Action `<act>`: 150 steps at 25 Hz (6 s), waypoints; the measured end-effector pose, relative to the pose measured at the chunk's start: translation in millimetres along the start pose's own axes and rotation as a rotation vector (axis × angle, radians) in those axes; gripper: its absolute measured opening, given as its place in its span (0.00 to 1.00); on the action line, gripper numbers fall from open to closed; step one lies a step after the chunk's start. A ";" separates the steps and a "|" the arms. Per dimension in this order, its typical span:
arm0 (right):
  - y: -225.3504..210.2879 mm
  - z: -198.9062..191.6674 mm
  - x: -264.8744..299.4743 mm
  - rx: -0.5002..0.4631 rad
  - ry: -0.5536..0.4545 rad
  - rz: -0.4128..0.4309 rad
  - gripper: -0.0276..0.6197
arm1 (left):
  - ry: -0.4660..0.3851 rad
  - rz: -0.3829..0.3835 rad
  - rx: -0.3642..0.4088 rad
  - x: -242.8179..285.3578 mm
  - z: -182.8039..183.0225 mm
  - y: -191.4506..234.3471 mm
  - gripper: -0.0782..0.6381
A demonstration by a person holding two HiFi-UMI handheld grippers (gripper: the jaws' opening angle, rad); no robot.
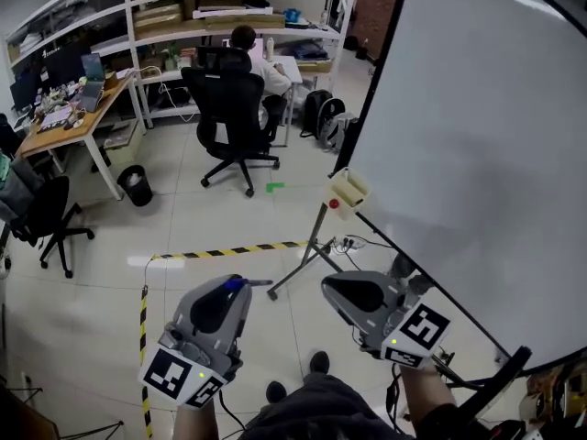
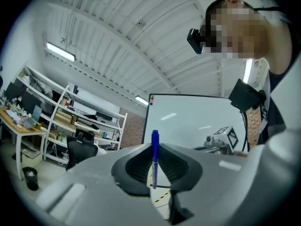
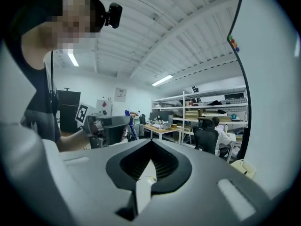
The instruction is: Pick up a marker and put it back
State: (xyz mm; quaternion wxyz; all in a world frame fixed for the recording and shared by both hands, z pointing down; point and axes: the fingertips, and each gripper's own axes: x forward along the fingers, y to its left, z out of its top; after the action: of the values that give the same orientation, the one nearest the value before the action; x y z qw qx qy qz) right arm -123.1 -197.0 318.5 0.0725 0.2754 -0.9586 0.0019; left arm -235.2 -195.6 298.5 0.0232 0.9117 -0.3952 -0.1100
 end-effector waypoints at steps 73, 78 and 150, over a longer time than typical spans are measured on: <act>435.6 -143.6 -475.1 0.197 0.031 -0.035 0.04 | 0.155 -0.111 0.039 -322.6 -60.3 -595.1 0.18; 438.6 -154.0 -493.6 0.214 0.030 -0.012 0.04 | 0.155 -0.091 0.024 -318.1 -62.5 -615.6 0.18; 271.2 -98.7 -296.9 0.133 -0.002 -0.023 0.04 | 0.069 -0.023 0.090 -210.1 -17.4 -371.2 0.18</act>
State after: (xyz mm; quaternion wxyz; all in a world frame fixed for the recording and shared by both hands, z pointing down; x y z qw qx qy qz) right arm -4.1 194.0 384.4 0.0532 0.2906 -0.9532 0.0647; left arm -105.2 211.0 305.6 -0.0056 0.9195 -0.3884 -0.0609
